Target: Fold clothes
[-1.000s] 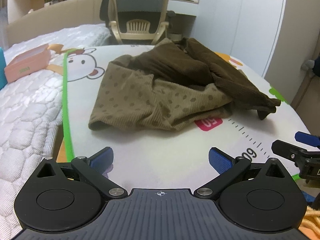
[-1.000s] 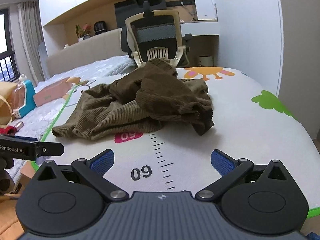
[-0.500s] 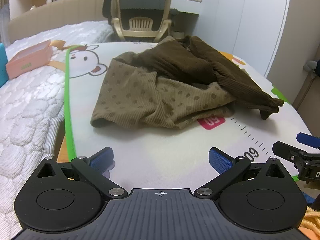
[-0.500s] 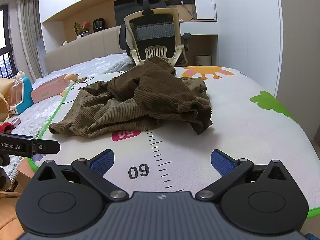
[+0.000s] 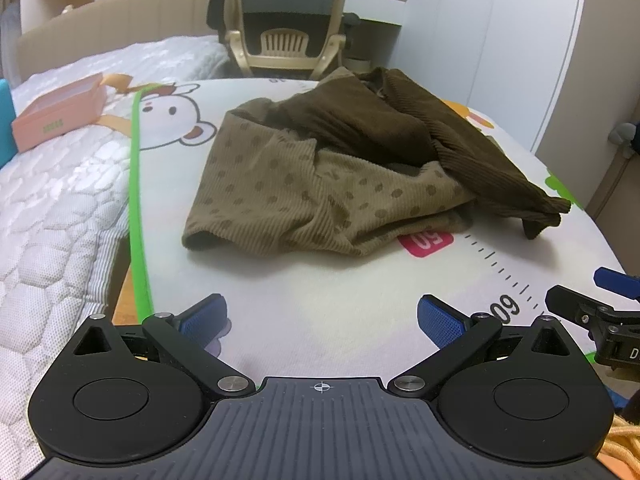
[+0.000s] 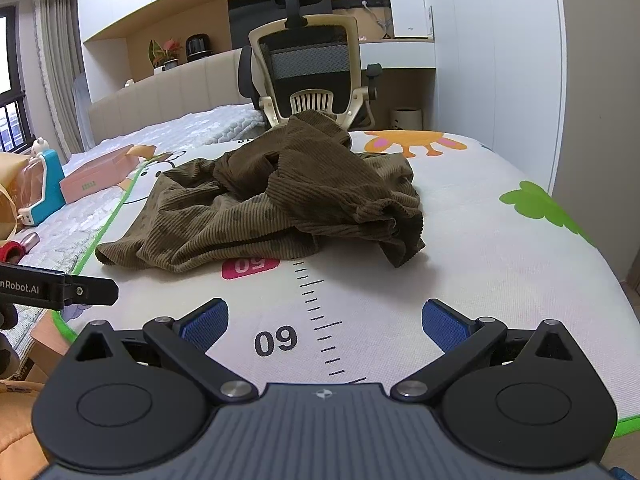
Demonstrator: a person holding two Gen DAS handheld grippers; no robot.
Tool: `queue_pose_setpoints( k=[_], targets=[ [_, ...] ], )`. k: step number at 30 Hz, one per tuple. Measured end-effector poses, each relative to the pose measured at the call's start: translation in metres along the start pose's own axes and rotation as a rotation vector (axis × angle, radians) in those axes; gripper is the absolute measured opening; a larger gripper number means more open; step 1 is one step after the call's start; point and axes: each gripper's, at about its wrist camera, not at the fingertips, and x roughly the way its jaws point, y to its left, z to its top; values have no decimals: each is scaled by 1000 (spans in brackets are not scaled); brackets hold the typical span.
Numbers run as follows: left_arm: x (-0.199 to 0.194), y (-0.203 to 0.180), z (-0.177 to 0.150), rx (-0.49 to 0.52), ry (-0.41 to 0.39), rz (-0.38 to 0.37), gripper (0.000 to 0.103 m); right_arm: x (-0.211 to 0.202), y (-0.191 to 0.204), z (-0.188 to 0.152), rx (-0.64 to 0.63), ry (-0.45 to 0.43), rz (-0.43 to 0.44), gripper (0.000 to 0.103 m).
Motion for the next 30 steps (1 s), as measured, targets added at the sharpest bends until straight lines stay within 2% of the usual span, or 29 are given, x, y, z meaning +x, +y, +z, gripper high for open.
queue_pose_setpoints(
  k=[30],
  targets=[
    [11, 0, 5, -13, 23, 2, 103, 3, -2, 3, -13, -17, -9, 103]
  ],
)
